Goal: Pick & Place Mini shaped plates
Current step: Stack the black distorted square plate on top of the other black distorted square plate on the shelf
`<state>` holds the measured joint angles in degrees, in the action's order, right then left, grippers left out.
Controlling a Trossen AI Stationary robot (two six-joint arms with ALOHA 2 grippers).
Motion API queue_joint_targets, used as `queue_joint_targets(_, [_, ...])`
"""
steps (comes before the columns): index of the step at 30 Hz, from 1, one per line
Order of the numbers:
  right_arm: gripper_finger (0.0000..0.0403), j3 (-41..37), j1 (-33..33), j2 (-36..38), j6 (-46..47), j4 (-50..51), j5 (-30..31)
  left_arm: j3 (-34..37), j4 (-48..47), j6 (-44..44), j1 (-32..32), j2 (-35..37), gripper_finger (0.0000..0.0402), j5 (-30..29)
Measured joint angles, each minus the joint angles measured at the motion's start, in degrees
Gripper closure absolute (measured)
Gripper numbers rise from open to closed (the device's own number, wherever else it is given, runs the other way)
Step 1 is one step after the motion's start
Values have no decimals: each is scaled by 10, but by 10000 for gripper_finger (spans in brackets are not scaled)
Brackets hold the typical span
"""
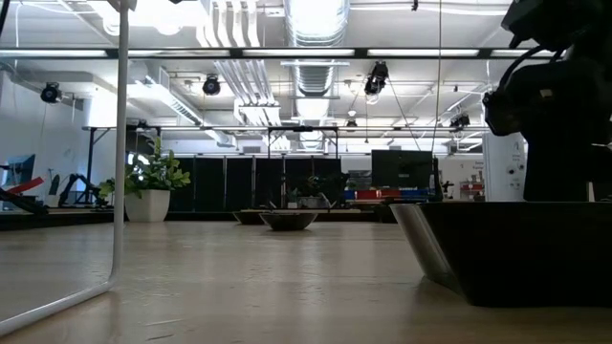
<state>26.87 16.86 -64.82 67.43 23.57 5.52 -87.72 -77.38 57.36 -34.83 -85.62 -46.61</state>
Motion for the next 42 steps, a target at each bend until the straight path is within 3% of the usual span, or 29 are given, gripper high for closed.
queue_joint_targets(24, [278,0,0,0,-21,-4,-1,0,0,0,0,0,323,0])
queue_joint_targets(31, [282,0,0,0,-60,-17,-39,0,0,0,0,0,323,0])
queue_joint_targets(42, [283,-4,0,1,-60,-33,-17,0,1,0,0,0,323,0])
